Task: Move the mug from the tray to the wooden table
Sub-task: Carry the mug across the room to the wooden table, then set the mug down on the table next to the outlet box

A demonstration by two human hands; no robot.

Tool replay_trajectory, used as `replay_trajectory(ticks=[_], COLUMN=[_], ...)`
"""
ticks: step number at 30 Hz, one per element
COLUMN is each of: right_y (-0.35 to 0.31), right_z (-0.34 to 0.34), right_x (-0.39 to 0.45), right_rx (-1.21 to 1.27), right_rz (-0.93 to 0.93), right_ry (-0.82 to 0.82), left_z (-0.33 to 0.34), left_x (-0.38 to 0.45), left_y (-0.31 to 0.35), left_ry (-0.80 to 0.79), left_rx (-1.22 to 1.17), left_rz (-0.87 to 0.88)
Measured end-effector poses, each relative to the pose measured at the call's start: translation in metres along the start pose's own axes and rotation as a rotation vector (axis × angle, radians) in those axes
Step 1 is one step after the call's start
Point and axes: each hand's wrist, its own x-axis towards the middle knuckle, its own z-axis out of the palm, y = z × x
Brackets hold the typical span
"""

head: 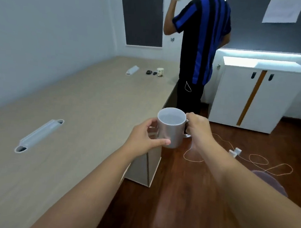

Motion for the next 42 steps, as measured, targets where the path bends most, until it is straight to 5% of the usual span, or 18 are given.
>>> replay_trajectory(ticks=[14,42], right_y=[-0.002,0.055], right_z=[0.119,0.419], right_x=[0.160,0.221], right_rx=[-0.082,-0.084], right_rz=[0.031,0.050], right_ry=[-0.581,-1.082], left_z=[-0.048,-0.237], left_x=[0.090,0.127], left_y=[-0.038,-0.137], left_ry=[0.447,0.856], left_rx=[0.010,0.105], left_rz=[-0.248,-0.520])
